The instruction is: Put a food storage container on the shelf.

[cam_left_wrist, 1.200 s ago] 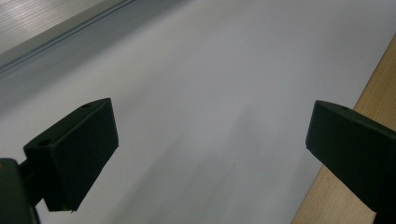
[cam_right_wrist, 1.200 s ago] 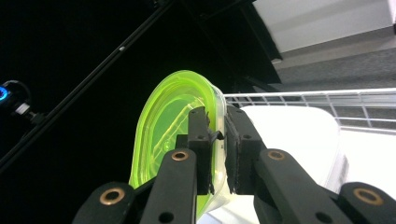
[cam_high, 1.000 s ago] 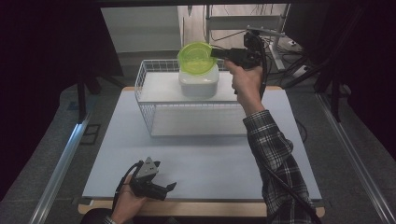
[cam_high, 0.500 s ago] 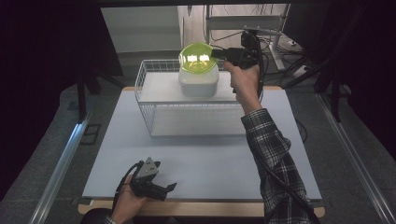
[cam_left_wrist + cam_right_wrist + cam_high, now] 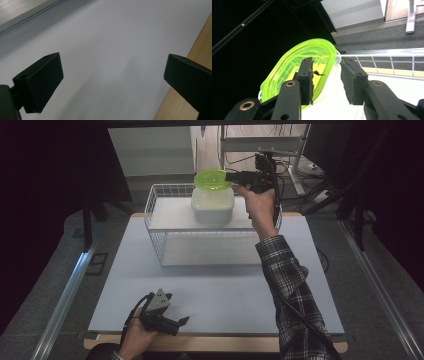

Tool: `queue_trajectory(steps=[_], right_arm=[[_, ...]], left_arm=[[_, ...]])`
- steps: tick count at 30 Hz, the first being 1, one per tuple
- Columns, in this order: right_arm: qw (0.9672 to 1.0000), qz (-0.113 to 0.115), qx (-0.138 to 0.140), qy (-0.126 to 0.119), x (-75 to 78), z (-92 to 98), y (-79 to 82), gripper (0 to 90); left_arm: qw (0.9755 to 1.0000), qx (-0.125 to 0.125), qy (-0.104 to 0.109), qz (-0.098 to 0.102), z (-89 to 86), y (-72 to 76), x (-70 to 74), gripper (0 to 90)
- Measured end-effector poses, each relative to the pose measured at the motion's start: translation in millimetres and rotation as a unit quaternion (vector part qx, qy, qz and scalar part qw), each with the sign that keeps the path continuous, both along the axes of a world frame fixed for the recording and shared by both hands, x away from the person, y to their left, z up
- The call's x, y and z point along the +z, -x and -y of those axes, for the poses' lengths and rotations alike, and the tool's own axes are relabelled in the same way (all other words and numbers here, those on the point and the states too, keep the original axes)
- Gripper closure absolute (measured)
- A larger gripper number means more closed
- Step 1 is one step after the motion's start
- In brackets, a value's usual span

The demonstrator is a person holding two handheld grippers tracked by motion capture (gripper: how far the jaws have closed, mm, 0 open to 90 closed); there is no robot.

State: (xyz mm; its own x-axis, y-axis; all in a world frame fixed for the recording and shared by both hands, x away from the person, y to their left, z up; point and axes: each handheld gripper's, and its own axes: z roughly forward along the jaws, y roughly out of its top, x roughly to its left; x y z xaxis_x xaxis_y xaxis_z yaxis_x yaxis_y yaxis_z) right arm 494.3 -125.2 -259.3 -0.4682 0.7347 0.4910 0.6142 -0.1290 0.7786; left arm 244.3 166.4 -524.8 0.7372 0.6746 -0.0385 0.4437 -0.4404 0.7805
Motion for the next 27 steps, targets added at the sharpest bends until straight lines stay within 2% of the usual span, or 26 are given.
queue_trajectory(steps=[5,8,11,17,27], right_arm=[[0.9998,0.016,0.006,0.003,1.0,0.1,0.2,40.3],[0.9997,0.015,0.018,-0.005,1.4,-0.6,-0.2,28.7],[0.9994,0.024,0.024,-0.002,1.6,-0.1,2.1,20.8],[0.9972,0.049,0.053,0.02,-2.3,2.3,10.3,12.1],[0.9918,0.08,0.082,0.056,-16.0,8.7,33.9,7.0]], left_arm=[[1.0,0.001,0.001,0.0,0.1,0.0,0.0,2.2],[1.0,0.001,0.001,0.001,0.0,0.2,0.1,2.2],[1.0,0.001,0.001,0.001,0.1,0.2,0.0,2.2],[1.0,0.001,-0.001,0.001,0.1,0.1,0.0,2.2],[1.0,0.003,0.002,0.002,0.7,0.2,0.0,2.2]])
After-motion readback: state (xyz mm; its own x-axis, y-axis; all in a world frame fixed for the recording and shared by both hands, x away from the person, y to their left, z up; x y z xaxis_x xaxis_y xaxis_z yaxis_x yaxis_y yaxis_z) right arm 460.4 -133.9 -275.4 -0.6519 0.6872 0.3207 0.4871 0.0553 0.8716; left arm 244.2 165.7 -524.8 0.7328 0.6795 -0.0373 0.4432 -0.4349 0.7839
